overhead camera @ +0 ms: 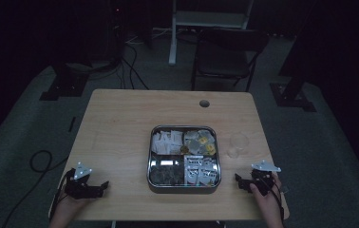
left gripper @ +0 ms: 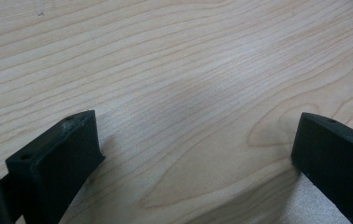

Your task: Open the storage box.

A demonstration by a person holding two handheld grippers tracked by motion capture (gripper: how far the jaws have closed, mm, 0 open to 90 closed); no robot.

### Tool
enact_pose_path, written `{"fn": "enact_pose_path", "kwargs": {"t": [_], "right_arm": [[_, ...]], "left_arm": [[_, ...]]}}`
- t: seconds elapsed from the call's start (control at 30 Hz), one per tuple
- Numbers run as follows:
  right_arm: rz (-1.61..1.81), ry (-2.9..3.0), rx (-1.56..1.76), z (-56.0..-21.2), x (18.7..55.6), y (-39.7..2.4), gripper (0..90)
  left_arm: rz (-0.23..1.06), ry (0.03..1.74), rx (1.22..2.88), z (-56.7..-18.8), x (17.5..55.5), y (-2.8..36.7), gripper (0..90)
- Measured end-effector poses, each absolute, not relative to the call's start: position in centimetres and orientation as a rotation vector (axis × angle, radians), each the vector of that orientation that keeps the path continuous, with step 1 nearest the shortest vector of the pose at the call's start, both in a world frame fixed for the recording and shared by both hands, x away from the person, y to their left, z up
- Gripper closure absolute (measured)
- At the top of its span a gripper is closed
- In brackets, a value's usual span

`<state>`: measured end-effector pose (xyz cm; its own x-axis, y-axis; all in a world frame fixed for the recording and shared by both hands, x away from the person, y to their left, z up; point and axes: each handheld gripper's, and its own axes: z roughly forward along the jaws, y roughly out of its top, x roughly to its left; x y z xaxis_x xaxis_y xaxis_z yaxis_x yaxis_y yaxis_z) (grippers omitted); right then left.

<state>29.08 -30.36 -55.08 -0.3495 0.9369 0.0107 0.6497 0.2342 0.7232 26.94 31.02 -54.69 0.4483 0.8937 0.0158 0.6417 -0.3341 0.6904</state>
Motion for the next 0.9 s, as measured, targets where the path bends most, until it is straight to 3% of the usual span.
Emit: {"fn": "enact_pose_path", "kwargs": {"t": [0.9], "right_arm": [[0.898, 2.076, 1.465, -55.07, 29.11, -30.29, 11.4]], "left_arm": [[0.522, 1.252, 2.11, -53.85, 27.56, 30.63, 2.4]]}}
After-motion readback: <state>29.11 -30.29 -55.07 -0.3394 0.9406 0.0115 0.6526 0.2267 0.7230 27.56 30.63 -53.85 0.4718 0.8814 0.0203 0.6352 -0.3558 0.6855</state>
